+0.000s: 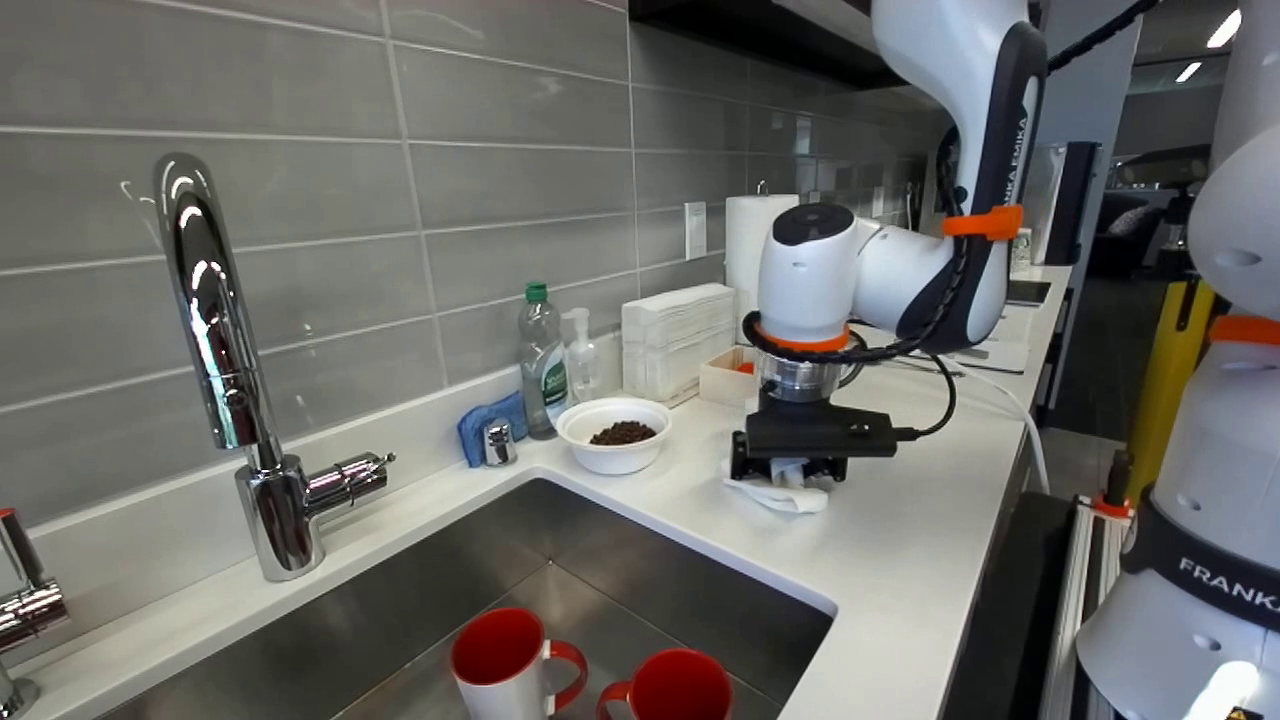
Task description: Move the white plate forward closer to the wall and use the napkin to wipe the counter
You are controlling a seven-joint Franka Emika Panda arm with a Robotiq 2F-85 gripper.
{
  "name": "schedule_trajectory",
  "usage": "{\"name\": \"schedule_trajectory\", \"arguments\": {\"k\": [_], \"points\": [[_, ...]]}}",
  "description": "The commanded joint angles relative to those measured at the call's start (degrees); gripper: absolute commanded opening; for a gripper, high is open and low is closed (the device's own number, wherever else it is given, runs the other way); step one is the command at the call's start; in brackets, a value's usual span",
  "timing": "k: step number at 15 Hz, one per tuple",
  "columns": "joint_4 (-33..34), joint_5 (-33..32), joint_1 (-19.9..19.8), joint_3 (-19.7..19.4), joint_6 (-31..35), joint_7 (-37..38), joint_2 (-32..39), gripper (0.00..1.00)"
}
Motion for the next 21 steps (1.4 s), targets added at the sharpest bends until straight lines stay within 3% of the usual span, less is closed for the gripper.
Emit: {"name": "schedule_trajectory", "arguments": {"k": [1, 5, 14, 21], "points": [[1.4, 4.2, 2.8, 3.6, 1.0, -0.6, 1.5, 0.00], [3.3, 7.4, 3.5, 5.1, 0.0, -2.7, 2.0, 0.00], [0.2, 7.6, 1.2, 2.6, -0.3, -6.7, 1.3, 0.00], [2.0, 11.9, 3.2, 7.2, 1.5, -8.4, 2.1, 0.00]]}}
